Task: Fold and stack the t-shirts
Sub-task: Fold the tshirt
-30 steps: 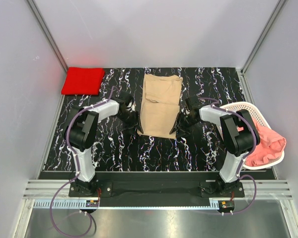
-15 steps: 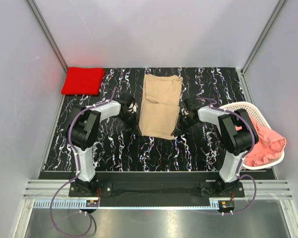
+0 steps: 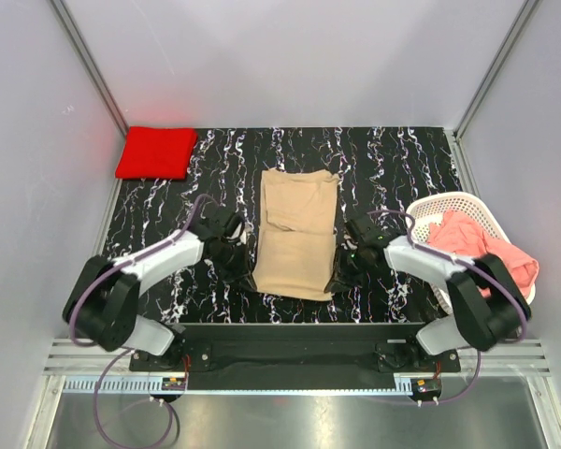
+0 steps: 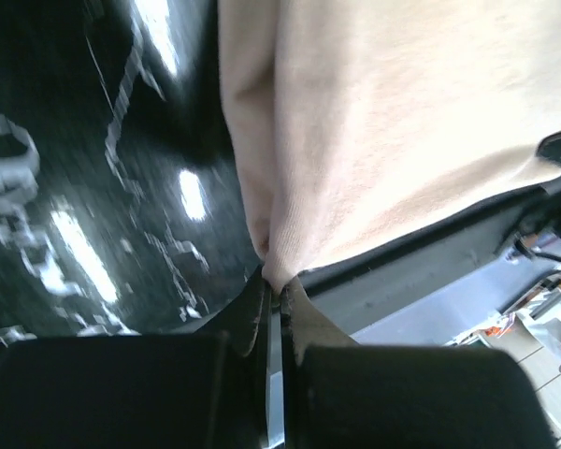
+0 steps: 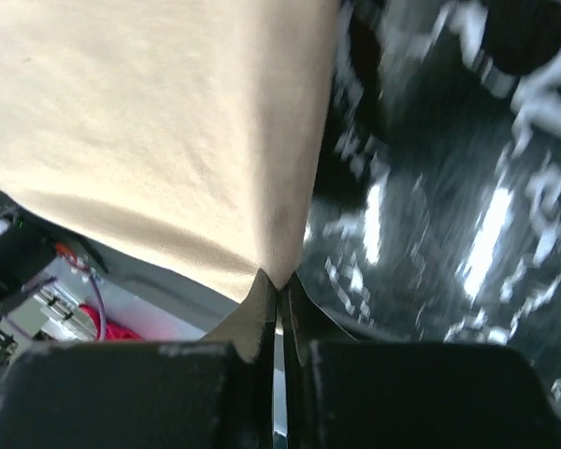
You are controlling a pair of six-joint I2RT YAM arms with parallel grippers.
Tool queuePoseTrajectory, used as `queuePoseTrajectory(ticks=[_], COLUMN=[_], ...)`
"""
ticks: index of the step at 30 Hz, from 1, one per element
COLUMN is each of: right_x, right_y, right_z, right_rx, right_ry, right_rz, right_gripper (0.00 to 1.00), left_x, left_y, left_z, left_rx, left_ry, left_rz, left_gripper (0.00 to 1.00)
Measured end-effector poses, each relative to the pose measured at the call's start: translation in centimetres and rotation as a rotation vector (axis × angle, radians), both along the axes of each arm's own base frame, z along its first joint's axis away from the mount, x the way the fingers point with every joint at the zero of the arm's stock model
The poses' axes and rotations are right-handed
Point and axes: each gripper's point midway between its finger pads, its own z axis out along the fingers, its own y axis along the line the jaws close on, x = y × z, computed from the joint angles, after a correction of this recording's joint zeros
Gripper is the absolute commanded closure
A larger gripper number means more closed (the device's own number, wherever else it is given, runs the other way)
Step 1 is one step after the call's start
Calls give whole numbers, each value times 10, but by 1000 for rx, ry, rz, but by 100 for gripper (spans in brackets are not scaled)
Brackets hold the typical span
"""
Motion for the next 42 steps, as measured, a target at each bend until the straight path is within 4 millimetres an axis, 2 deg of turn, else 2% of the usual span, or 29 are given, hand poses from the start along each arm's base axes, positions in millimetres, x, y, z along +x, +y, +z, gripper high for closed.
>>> queuePoseTrajectory(ticks=[3, 6, 9, 11, 14, 19, 23, 27, 30, 35, 38, 42], right_x=[-17, -26, -13, 9, 61, 138, 185, 217, 234, 260, 274, 287], right_y=[2, 3, 3, 8, 12, -4, -13, -12, -9, 1, 4, 4], right_z=[21, 40, 63, 85, 113, 122, 116, 108, 106, 108, 105, 89], right_rx=[24, 36, 7, 4, 5, -33, -50, -41, -29, 13, 28, 27], right_ry=[-33, -54, -82, -126, -199, -232, -235, -225, -227, -246, -254, -243], right_rz=[21, 27, 1, -17, -56, -113, -115, -90, -75, -55, -48, -51], right_gripper=[100, 100, 100, 100, 100, 100, 100, 100, 100, 98, 96, 89], left_x=[-11, -18, -12, 1, 38, 115, 173, 212, 227, 240, 251, 272], left_y=[-1, 0, -3, -8, -22, -34, -36, -35, -30, -18, -15, -17], left_z=[20, 43, 67, 83, 108, 132, 133, 122, 115, 109, 101, 87], left_rx=[-33, -59, -60, -49, -40, -31, -20, -10, -8, -24, -41, -66], left_ry=[-37, -69, -78, -81, -122, -187, -207, -203, -195, -175, -166, -154], left_rz=[7, 22, 36, 39, 46, 80, 108, 127, 147, 181, 199, 212], left_gripper=[100, 100, 100, 100, 100, 100, 100, 100, 100, 99, 89, 81])
